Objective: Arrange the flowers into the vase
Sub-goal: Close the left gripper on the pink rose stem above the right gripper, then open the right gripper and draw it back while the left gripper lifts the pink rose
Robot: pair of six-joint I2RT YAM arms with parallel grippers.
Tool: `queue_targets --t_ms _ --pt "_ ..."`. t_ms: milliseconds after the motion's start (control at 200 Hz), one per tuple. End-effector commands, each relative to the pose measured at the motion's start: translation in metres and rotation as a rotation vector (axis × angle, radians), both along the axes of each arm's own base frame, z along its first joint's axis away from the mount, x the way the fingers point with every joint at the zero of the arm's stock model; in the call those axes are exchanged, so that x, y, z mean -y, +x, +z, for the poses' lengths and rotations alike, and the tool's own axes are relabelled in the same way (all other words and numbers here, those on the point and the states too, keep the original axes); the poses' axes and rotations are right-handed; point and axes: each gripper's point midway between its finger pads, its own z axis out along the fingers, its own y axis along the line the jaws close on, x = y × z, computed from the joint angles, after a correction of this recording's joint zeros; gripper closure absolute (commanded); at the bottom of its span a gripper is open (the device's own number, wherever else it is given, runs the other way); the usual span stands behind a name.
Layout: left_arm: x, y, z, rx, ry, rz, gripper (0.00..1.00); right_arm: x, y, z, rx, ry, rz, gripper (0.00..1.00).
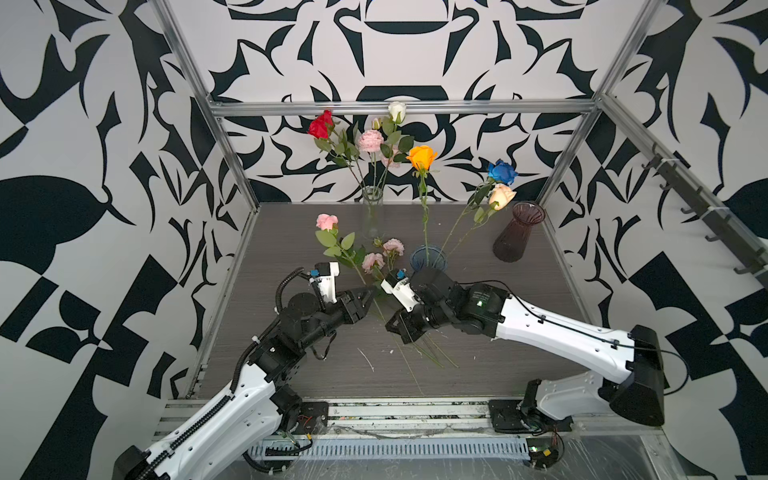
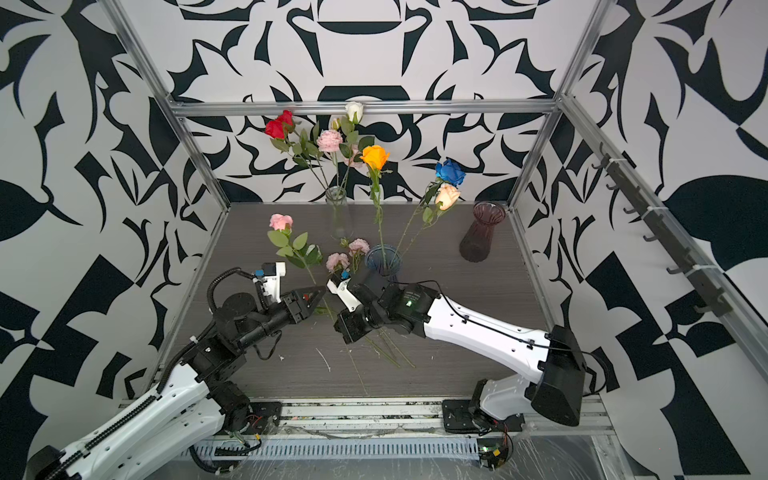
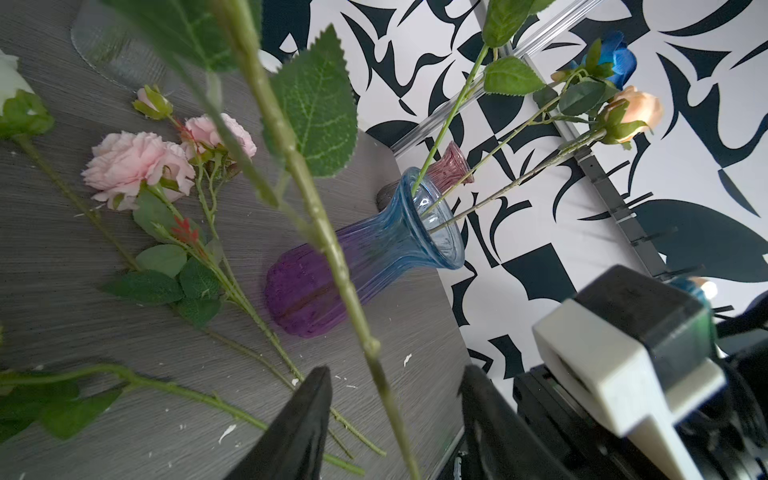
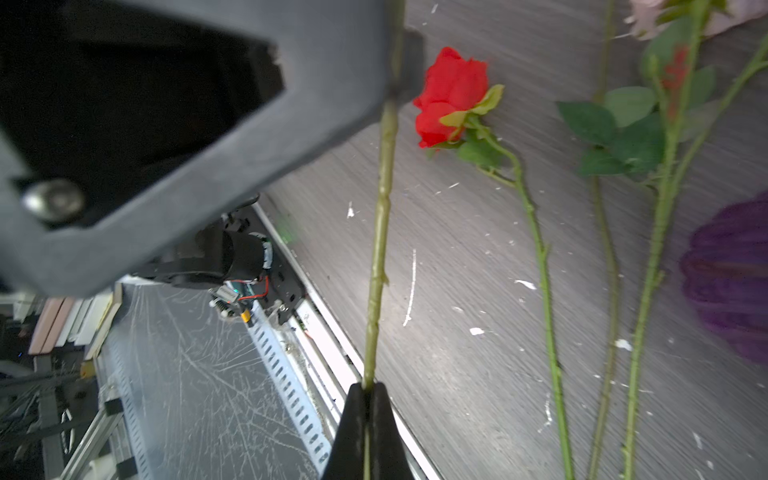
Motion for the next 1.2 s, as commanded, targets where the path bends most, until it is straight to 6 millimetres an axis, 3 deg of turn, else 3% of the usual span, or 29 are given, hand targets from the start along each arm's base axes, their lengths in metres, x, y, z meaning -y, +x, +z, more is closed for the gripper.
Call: queue_targets --t_ms 0,100,300,405,485,605,800,935,1025,1195 --pt "-0.001 -0.001 0.012 0.019 -0.011 0.003 0.45 -0.013 -0.006 0.015 0.015 0.059 0.048 1.00" --pt "-0.002 -0.001 0.013 0.024 -0.012 0.004 0.48 -0.014 -0.008 0.013 0.011 0.054 0.053 1.00" --pt "-0.004 -0.002 0.017 0.041 0.003 0.006 0.85 -0.010 -0.006 0.006 0.017 0.032 0.041 1.00" --pt "-0.007 -0.003 0.020 0.049 0.017 0.013 0.96 -0.006 -0.005 0.004 0.027 0.018 0.028 1.00" --pt "-0.008 -0.003 0.023 0.057 0.027 0.013 0.99 -0.003 -0.003 0.005 0.040 0.009 0.018 0.84" --pt "-0.009 -0.005 0.030 0.075 0.045 0.010 1.00 0.011 0.003 0.008 0.098 -0.010 -0.024 0.72" --pt "-0.009 -0.006 0.064 0.195 0.127 -0.014 1.00 0.055 0.019 0.011 0.165 -0.054 -0.158 0.69" --pt "0.003 -0.004 0.107 0.364 0.202 -0.081 1.00 0.100 0.023 0.012 0.236 -0.082 -0.279 0.70" --pt "0.021 -0.001 0.132 0.465 0.218 -0.155 1.00 0.134 0.021 0.002 0.258 -0.109 -0.369 0.71" --pt "0.051 0.010 0.185 0.607 0.204 -0.246 1.00 0.194 0.012 -0.036 0.274 -0.151 -0.534 0.73"
